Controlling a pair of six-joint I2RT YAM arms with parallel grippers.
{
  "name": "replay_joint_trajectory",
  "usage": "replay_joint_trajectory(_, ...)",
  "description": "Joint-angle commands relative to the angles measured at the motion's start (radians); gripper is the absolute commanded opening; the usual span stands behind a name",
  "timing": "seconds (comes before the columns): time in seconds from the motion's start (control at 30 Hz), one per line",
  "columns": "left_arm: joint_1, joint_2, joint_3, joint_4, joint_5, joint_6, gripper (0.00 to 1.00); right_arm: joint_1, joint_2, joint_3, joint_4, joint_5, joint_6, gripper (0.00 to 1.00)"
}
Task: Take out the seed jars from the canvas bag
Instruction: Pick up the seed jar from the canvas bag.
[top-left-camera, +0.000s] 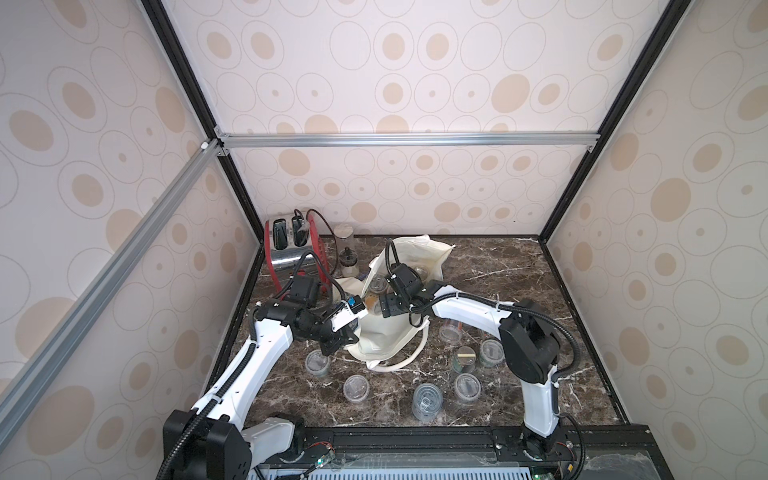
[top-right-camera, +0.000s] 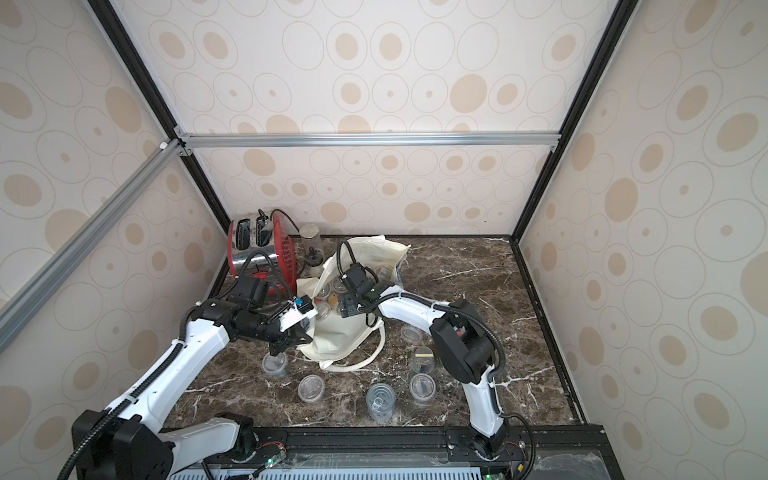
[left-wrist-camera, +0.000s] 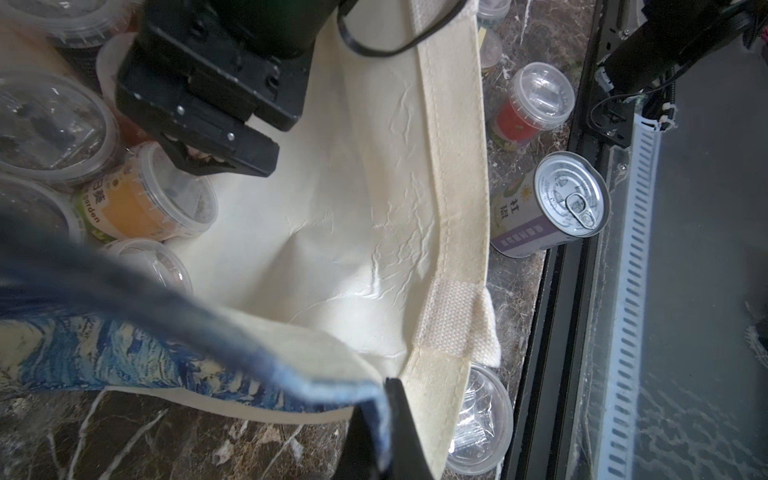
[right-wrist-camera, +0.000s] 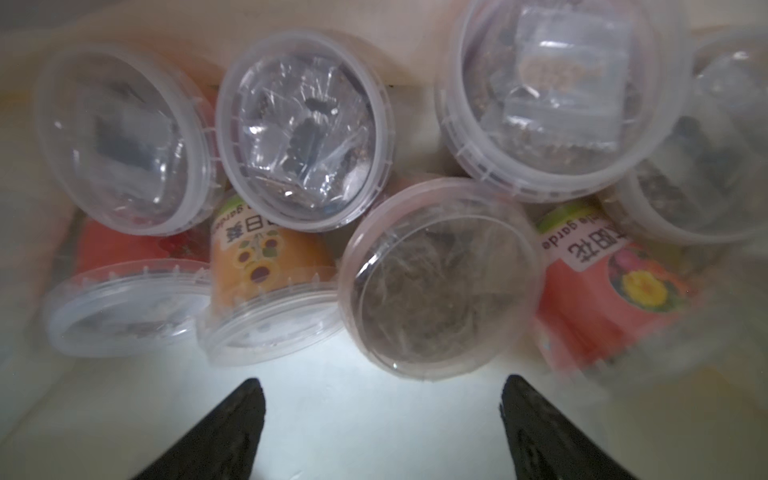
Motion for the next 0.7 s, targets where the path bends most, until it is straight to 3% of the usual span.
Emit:
replay_joint_trajectory(0.0,-0.01,0.001,0.035,-0.074,0.07,0.058,0.0,-0.02,0.01,0.04,-0.001,0.033,-0.106,0.93)
replay_joint_trajectory(0.13,-0.009,-0.004,0.053,-0.082,0.054,0.05,0.0,-0.047,0.012,0.044,-0.008,0.042,-0.114,0.94)
replay_joint_trajectory(0.37,-0.008,-0.01,0.064,-0.093,0.05,0.057,0.0,-0.068,0.071,0.084,0.037,-0.088,-0.123,0.96)
replay_joint_trajectory(0.67,-0.009,-0.027,0.064,-0.113,0.062,0.068,0.0,-0.104,0.147,0.118,0.044,-0.149,-0.076,0.94)
